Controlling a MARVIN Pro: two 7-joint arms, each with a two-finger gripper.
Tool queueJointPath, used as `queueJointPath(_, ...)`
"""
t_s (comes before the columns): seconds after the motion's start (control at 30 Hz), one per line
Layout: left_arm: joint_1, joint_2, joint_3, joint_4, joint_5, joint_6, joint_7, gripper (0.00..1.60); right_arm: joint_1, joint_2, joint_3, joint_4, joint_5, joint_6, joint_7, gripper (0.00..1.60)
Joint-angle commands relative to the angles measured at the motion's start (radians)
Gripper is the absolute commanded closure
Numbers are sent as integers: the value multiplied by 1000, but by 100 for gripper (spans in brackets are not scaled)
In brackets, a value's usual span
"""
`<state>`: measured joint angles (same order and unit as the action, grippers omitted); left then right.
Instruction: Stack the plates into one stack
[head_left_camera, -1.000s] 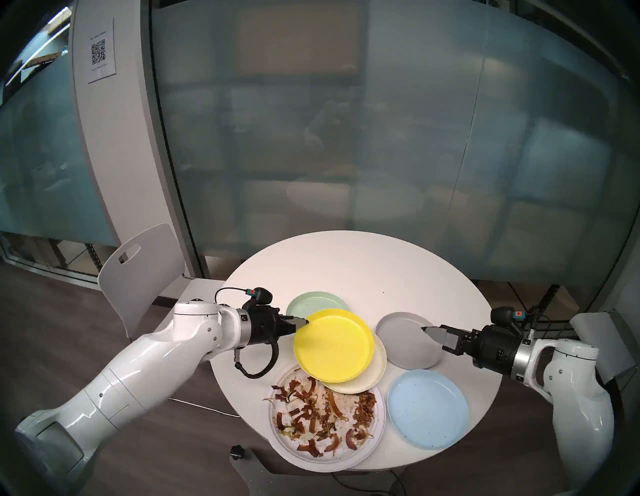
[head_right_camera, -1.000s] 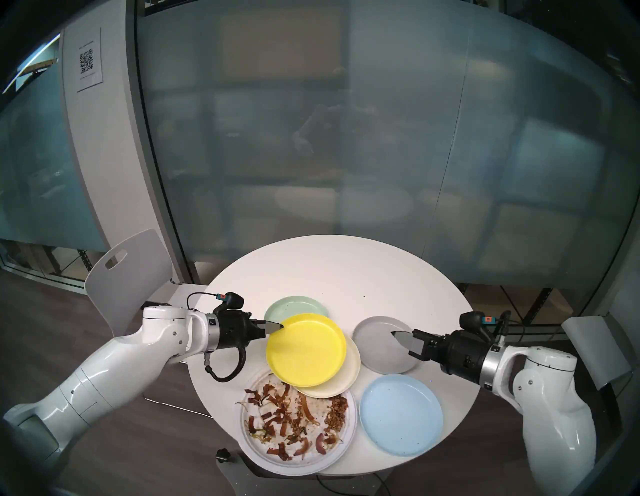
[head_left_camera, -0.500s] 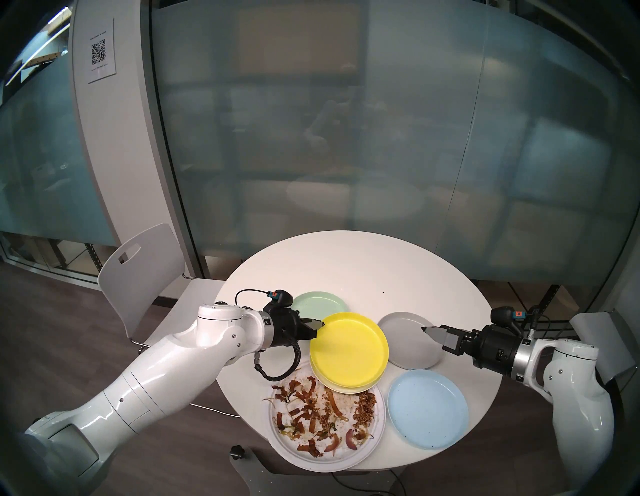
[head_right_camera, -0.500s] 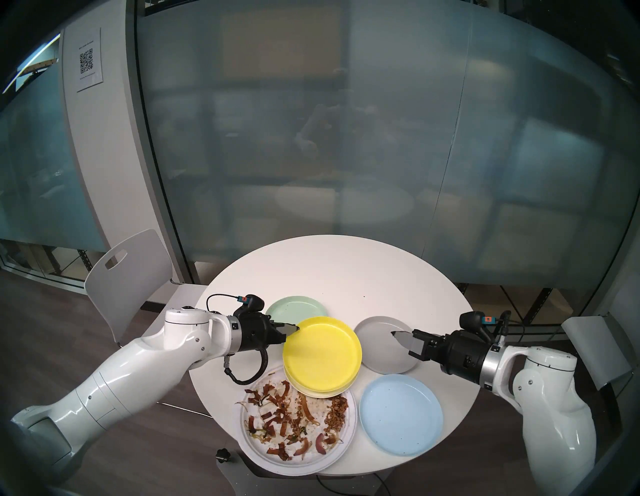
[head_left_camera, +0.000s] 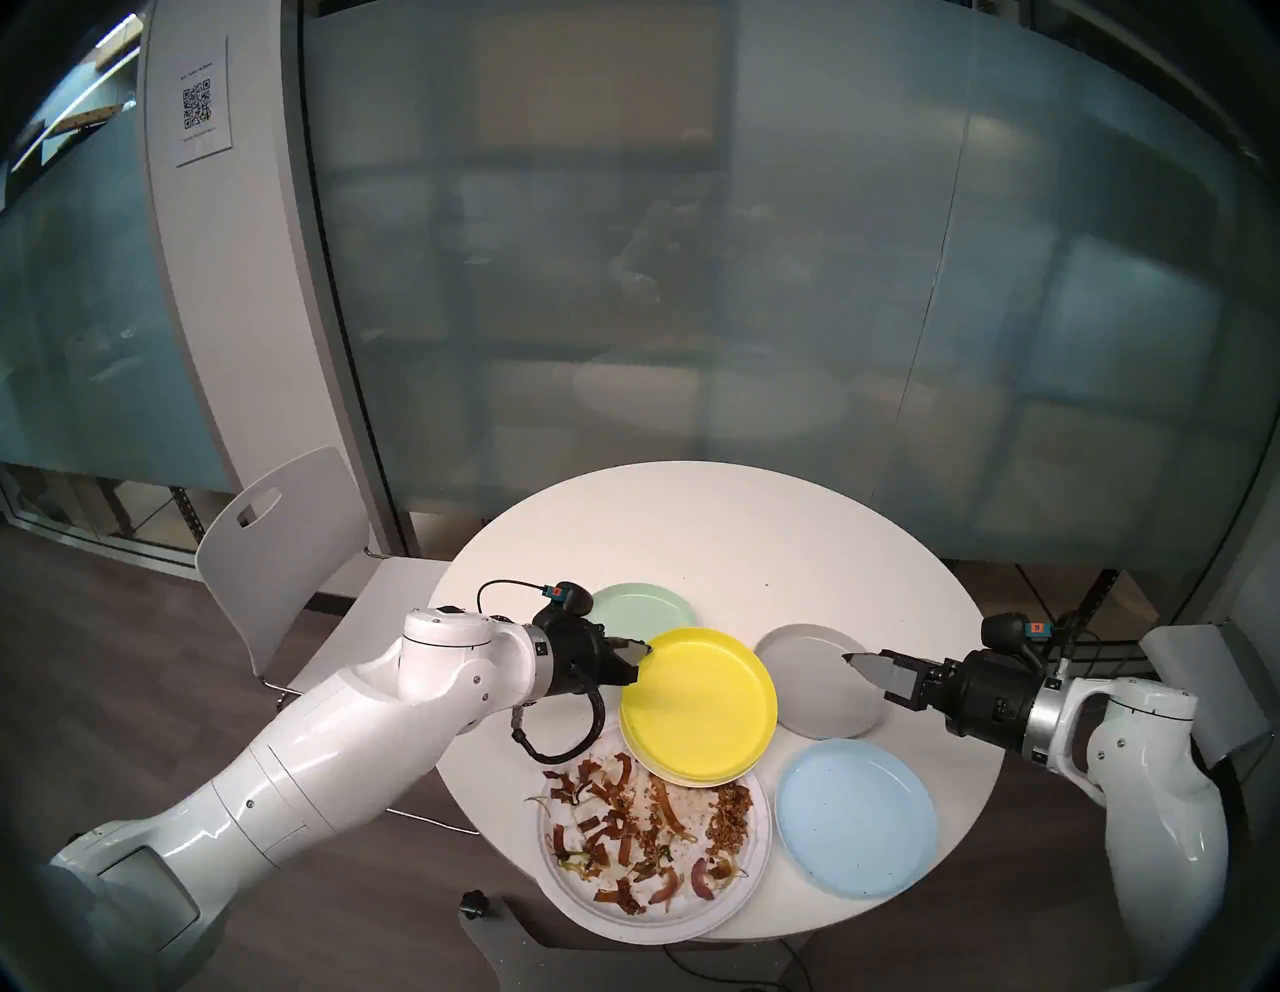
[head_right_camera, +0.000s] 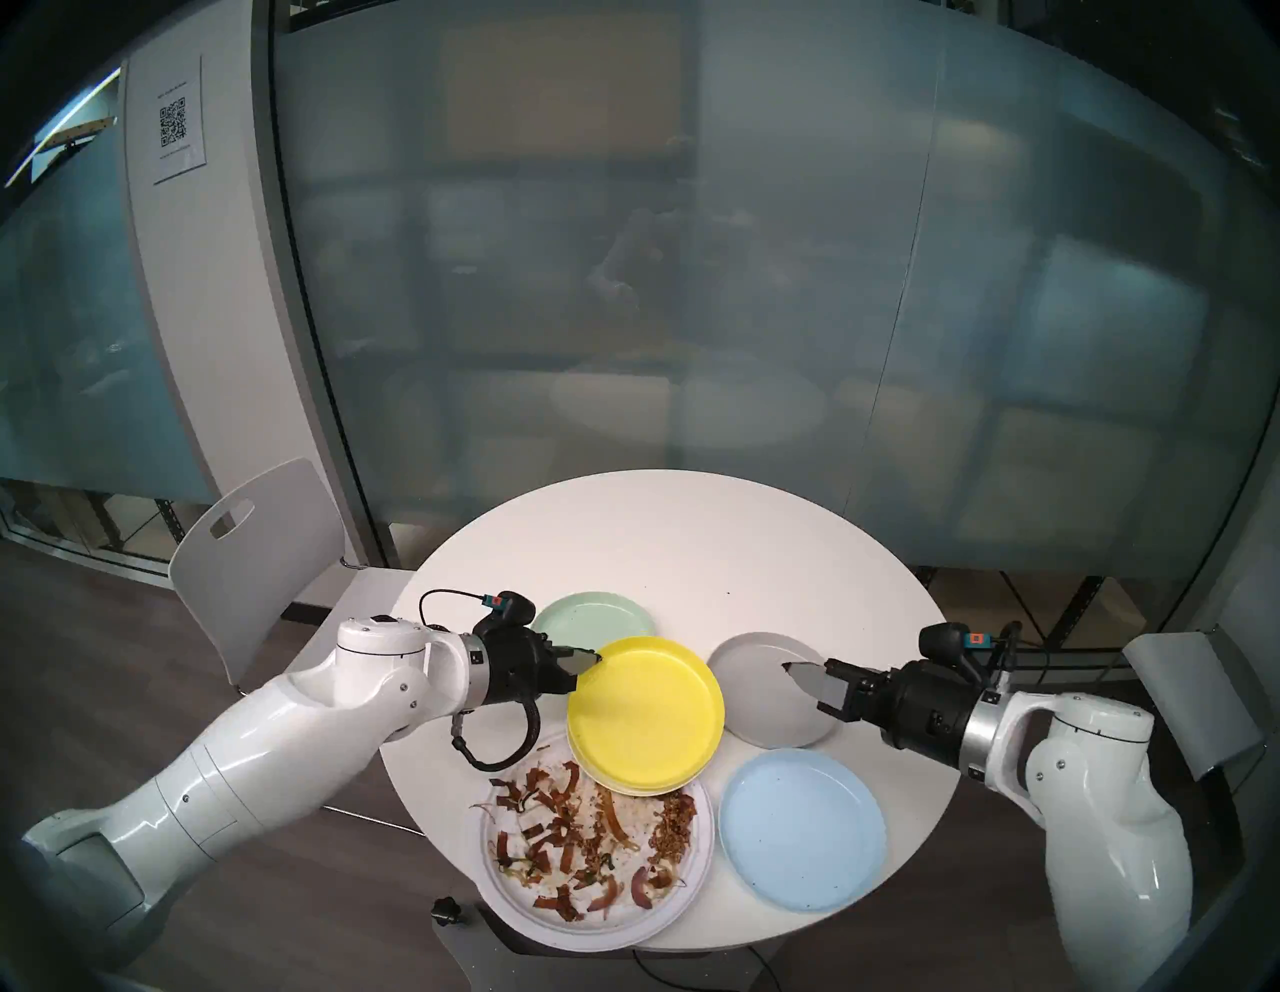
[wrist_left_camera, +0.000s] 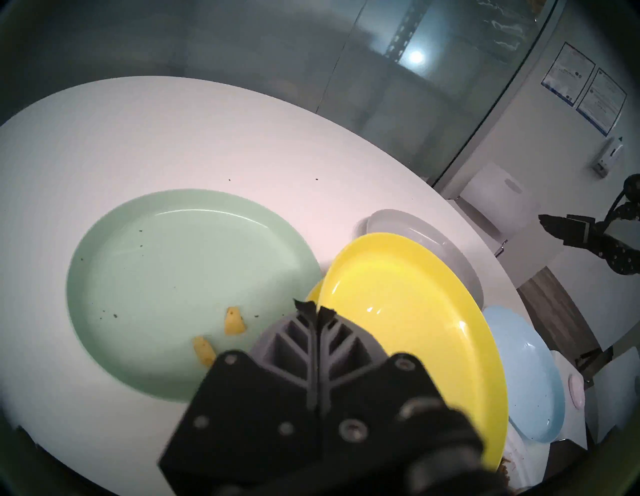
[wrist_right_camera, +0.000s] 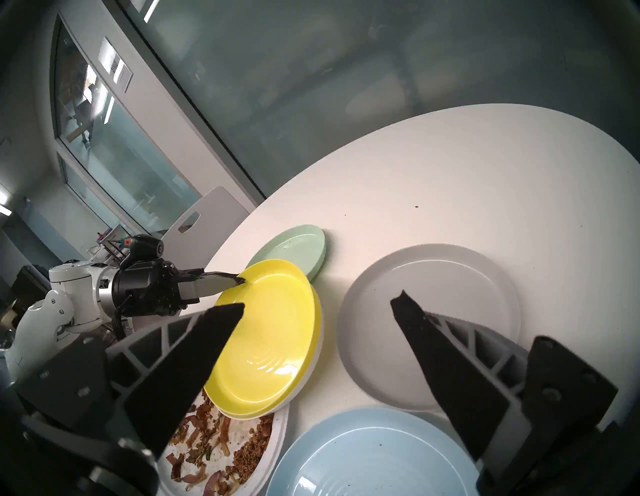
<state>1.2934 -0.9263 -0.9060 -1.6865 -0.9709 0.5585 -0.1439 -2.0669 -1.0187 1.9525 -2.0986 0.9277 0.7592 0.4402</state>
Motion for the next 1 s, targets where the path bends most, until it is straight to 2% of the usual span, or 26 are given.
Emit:
queueJointPath(0.0,-12,5,-2,-16,19,-20,-5,160,1,1,0,-14,0,0,0,0)
queueJointPath(0.1,-15,5,-3,-10,23,-22,-7,160,1,1,0,-14,0,0,0,0)
queueJointPath(0.17,-16,4,-4,-7,26,-24,-8,134,1,1,0,-14,0,0,0,0)
queueJointPath(0.2,-16,4,-5,-6,27,-23,-9,114,1,1,0,-14,0,0,0,0)
queueJointPath(0.27,-17,5,-5,-8,32,-24,-8,86,1,1,0,-14,0,0,0,0)
queueJointPath(0.43,-20,7,-6,-8,34,-17,-19,67,1,1,0,-14,0,0,0,0)
queueJointPath(0.47,-19,8,-6,-9,34,-16,-20,50,1,1,0,-14,0,0,0,0)
queueJointPath(0.57,-23,11,3,-8,46,-13,-31,41,1,1,0,-14,-1,0,0,0)
queueJointPath(0.83,-50,17,44,13,103,-12,-68,36,1,1,0,-15,-1,0,0,0)
queueJointPath(0.97,-83,23,73,33,144,-16,-100,43,1,1,0,-14,-1,0,1,0)
